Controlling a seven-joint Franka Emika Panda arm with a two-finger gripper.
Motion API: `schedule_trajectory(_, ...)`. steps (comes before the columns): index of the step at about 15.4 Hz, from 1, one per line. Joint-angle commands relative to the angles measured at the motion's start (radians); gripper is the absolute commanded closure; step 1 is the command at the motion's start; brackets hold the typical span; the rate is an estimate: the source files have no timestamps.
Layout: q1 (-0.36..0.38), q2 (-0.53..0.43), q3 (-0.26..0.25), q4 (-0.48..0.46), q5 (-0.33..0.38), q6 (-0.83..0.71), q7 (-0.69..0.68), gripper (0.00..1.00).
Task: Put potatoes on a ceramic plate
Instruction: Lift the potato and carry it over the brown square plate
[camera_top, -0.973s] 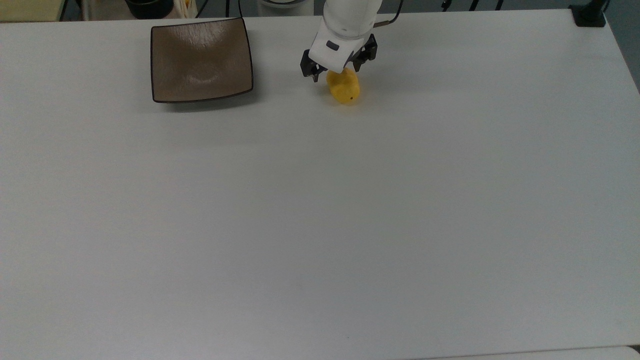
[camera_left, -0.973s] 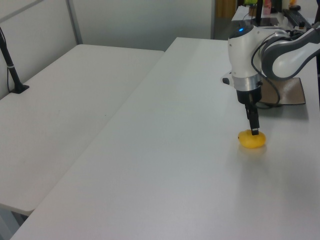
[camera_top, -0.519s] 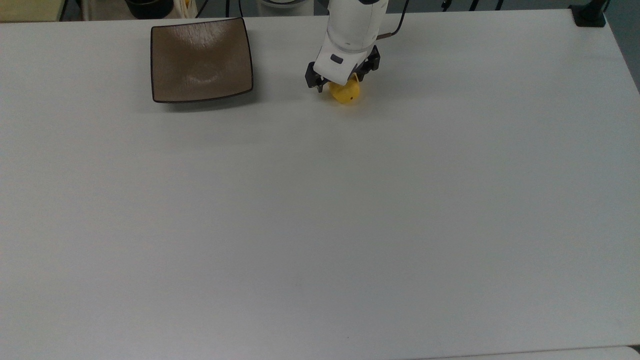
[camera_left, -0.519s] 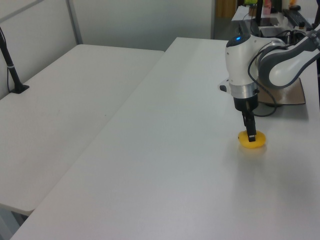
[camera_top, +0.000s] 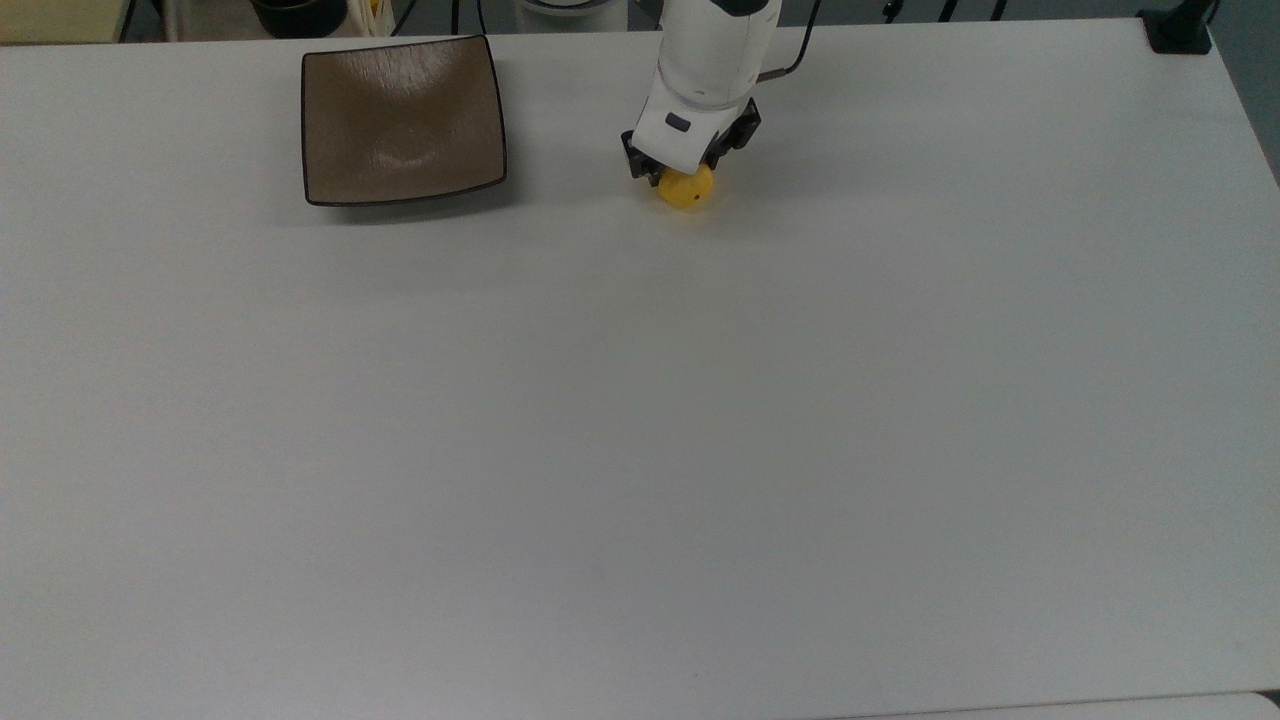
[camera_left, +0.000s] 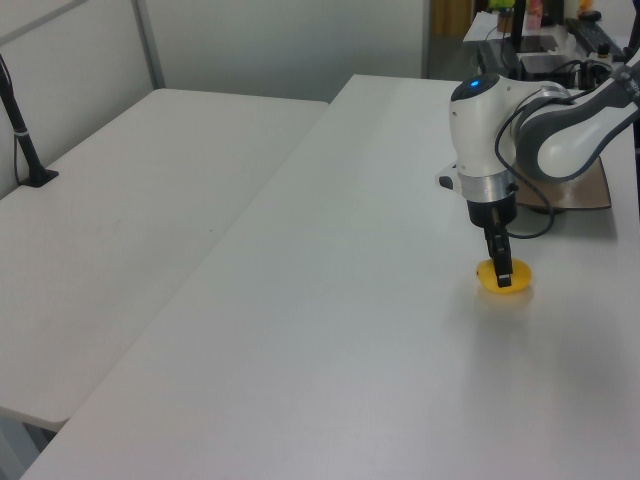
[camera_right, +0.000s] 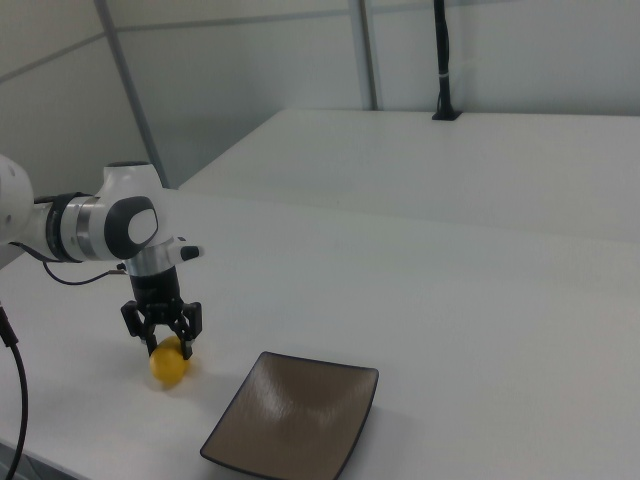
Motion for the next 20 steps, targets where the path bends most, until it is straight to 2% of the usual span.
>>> schedule_trajectory(1,0.001,-0.018,0.005,-0.021,0.009,0.013,-0.017,0.47)
schedule_trajectory(6,-0.007,-0.057,0.005,-0.009,0.009,-0.013,-0.010,0.46)
schedule_trajectory(9,-0.011,-0.083,0.005,0.020,-0.004,-0.085,-0.011,0.43)
schedule_trajectory(14,-0.063,-0.110,-0.001,0.028,-0.017,-0.113,-0.014,0.42)
schedule_trajectory(17,-0.089,-0.115,-0.011,0.028,-0.069,-0.113,-0.014,0.42)
schedule_trajectory(20,-0.103,-0.127,-0.056,0.028,-0.112,-0.113,-0.019,0.42)
